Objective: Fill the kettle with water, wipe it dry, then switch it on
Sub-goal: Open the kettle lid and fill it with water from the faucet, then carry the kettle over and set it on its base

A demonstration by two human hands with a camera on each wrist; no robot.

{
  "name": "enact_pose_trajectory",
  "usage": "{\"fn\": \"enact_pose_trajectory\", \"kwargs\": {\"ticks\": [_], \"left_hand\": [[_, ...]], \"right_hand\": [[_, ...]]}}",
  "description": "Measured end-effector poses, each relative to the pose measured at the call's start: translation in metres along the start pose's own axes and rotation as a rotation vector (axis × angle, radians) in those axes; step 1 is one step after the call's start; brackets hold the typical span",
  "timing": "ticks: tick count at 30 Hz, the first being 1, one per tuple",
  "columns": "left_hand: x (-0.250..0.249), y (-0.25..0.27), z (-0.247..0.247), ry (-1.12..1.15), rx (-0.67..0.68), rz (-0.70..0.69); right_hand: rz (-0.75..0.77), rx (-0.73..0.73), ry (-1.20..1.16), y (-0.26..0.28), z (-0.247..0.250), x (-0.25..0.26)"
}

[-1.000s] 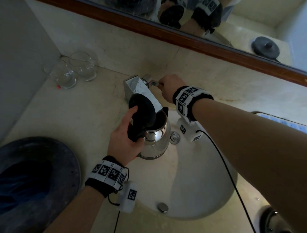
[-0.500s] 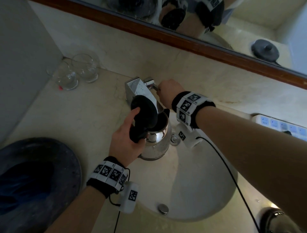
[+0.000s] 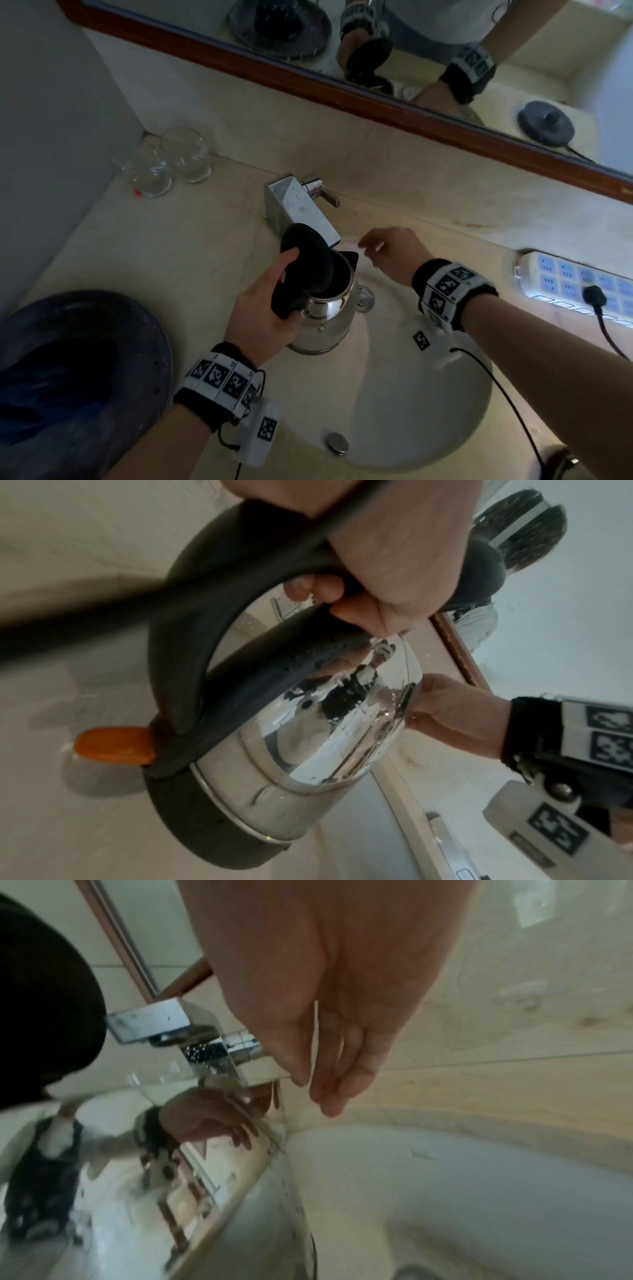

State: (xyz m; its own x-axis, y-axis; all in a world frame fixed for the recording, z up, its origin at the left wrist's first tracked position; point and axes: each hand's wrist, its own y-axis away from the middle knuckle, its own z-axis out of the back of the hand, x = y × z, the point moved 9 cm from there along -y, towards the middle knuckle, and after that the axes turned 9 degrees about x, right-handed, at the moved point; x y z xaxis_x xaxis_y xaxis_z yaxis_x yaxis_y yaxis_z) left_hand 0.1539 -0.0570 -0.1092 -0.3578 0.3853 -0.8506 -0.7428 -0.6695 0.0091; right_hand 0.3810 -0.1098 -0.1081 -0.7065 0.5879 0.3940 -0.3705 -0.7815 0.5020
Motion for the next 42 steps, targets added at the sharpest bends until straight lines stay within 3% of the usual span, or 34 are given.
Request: {"fn": "enact_pose_trajectory", "kwargs": {"ticks": [3,5,15,20,24,33,42], "left_hand": [[-0.012,0.004,-0.001,-0.006,0.024,-0.045],[-0.021,0.006,-0.001,-0.008,0.045,-0.09],[-0.073,0.003,0.002,-0.034,0.232,-0.241],[-0.111,-0.002,0.0,-0.171,0.308,-0.463],[-0.127,0.0,-0.01,-0.226,0.35,-0.523],[-0.158,0.011,-0.001,-0.142,0.237,-0.572],[-0.189,0.002,0.018,-0.118,-0.057,-0.464]], "right_hand": [[-0.001,0.137,-0.037,0.014,-0.025,-0.006],[0.01,0.137,-0.098,0.025,-0.028,-0.003],[-0.029,-0.047,-0.254,0.099,-0.007,-0.016],[-0.037,-0.187,-0.308,0.125,0.01,-0.025],[-0.055,-0.23,-0.332,0.144,0.017,-0.032],[-0.053,-0.338,-0.307,0.175,0.044,-0.031],[-0.077,-0.508,-0.307,0.225,0.082,-0.028]]}}
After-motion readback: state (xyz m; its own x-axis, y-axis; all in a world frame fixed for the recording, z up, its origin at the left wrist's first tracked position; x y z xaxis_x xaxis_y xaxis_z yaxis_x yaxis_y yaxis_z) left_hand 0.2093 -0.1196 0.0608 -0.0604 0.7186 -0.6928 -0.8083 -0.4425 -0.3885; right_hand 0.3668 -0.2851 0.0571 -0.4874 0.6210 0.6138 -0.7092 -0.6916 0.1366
